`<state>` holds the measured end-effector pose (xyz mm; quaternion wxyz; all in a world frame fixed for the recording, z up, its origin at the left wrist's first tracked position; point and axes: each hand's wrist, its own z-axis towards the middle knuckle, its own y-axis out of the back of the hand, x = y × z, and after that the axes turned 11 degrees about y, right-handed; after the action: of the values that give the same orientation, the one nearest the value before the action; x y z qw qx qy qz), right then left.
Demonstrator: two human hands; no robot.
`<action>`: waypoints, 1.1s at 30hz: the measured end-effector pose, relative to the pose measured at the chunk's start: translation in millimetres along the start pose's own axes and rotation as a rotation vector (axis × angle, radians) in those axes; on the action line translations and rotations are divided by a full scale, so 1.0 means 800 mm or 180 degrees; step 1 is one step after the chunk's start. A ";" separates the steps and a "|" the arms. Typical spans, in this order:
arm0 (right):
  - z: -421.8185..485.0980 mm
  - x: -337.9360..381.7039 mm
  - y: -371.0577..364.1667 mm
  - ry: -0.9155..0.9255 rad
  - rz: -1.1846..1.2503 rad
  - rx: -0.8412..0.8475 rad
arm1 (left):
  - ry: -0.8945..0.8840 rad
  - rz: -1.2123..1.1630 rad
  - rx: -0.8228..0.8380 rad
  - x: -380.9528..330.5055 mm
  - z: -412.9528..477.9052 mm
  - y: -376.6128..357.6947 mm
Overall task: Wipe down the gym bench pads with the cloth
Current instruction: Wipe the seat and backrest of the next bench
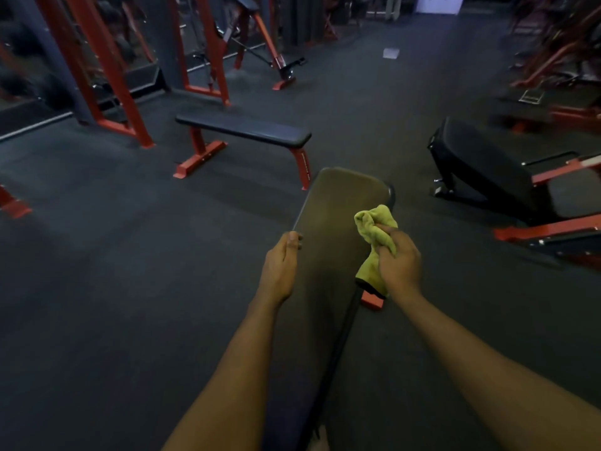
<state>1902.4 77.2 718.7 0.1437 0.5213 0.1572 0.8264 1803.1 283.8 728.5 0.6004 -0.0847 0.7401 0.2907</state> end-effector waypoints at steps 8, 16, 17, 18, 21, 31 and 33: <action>0.196 -0.102 -0.087 -0.0340 -0.0807 0.1468 | -0.0089 0.0349 -0.0302 -0.013 0.168 -0.084; 0.322 -0.189 -0.076 -0.0124 -0.0488 0.0269 | 0.0399 0.2012 -0.0180 -0.023 0.209 -0.280; 0.344 -0.206 -0.072 -0.0362 -0.0364 0.0480 | 0.0619 0.1996 -0.0370 -0.034 0.211 -0.308; 0.358 -0.219 -0.069 -0.0675 -0.0094 0.0839 | 0.0779 0.1978 -0.0518 -0.041 0.212 -0.330; 0.387 -0.241 -0.054 -0.1479 0.0791 0.1699 | 0.1057 0.2099 -0.0935 -0.056 0.243 -0.370; 0.418 -0.266 -0.051 -0.1784 0.1245 0.2400 | 0.1459 0.1917 -0.1865 -0.073 0.321 -0.381; 0.419 -0.269 -0.054 -0.1869 0.1268 0.2399 | 0.1499 0.1965 -0.1839 -0.072 0.271 -0.422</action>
<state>2299.3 67.0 661.8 -0.1761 0.7666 0.2948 0.5426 2161.0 110.4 648.0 0.2541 -0.0879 0.7355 0.6218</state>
